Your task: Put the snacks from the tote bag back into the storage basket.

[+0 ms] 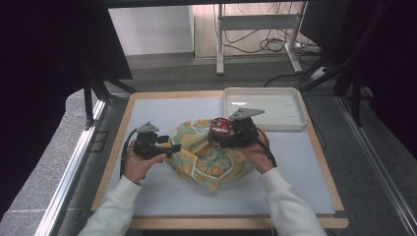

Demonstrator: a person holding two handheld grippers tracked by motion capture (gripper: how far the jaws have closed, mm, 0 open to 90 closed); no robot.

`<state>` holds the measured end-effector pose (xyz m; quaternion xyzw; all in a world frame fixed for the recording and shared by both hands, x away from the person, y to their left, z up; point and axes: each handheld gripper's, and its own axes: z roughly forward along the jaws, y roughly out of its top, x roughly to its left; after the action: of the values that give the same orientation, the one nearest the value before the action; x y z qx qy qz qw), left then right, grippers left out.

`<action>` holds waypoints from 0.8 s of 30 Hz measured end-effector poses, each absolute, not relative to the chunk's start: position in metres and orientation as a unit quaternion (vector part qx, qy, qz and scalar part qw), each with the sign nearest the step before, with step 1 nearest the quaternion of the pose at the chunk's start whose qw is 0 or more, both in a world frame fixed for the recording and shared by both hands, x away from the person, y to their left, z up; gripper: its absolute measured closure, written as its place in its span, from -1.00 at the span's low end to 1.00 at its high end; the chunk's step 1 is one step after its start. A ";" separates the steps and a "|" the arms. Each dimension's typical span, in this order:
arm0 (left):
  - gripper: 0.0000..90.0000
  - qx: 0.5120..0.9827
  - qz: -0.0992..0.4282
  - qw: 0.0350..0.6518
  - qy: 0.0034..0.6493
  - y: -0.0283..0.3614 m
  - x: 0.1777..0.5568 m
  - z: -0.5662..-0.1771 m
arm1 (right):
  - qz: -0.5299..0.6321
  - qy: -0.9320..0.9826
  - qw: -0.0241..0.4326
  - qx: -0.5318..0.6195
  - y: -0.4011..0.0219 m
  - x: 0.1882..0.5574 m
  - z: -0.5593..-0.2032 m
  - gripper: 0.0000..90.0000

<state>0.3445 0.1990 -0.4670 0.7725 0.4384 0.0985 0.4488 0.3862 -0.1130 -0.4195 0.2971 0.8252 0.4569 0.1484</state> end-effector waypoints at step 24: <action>-0.32 0.771 0.096 0.454 0.437 0.206 0.345 -0.464 | 0.460 0.815 0.164 0.312 -0.115 0.416 -0.391 -0.43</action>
<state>0.3453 0.2062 -0.4639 0.7706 0.4371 0.0963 0.4536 0.4156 -0.1154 -0.3907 0.3124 0.8145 0.4605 0.1642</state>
